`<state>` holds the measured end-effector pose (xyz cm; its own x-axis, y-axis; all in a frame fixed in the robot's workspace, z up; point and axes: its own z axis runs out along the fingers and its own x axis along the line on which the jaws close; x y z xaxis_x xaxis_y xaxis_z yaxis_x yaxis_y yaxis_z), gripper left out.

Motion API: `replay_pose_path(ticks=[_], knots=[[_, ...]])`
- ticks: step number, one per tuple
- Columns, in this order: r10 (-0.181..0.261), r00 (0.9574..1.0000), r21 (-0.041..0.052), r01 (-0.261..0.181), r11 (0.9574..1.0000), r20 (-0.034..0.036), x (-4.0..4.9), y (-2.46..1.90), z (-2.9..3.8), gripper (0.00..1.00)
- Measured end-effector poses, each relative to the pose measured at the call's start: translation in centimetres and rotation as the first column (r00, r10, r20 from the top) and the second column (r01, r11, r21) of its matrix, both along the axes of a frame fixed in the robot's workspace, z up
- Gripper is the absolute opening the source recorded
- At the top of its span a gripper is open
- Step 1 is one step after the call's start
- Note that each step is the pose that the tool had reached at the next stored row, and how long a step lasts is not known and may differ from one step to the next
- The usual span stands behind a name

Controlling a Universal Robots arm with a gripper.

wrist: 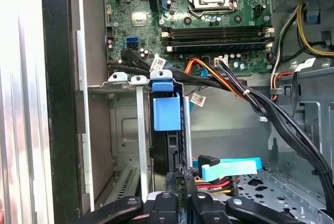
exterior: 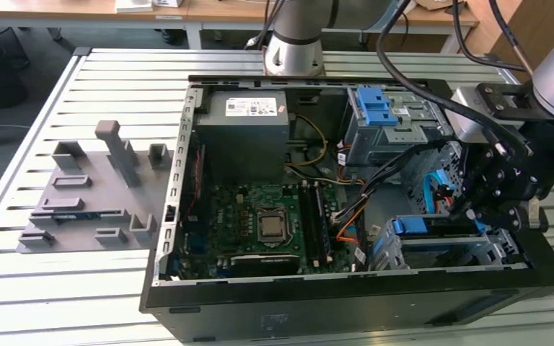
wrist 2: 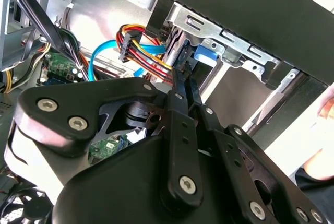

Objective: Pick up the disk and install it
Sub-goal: 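Insert the first disk wire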

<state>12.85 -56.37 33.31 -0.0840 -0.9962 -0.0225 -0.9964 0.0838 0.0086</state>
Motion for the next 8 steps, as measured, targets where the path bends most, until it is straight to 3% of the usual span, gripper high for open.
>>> replay_pose_path(ticks=[8], knots=[[0.000,1.0000,-0.0002,0.000,1.0000,-0.0002,0.00,-0.03,-0.24,0.16]])
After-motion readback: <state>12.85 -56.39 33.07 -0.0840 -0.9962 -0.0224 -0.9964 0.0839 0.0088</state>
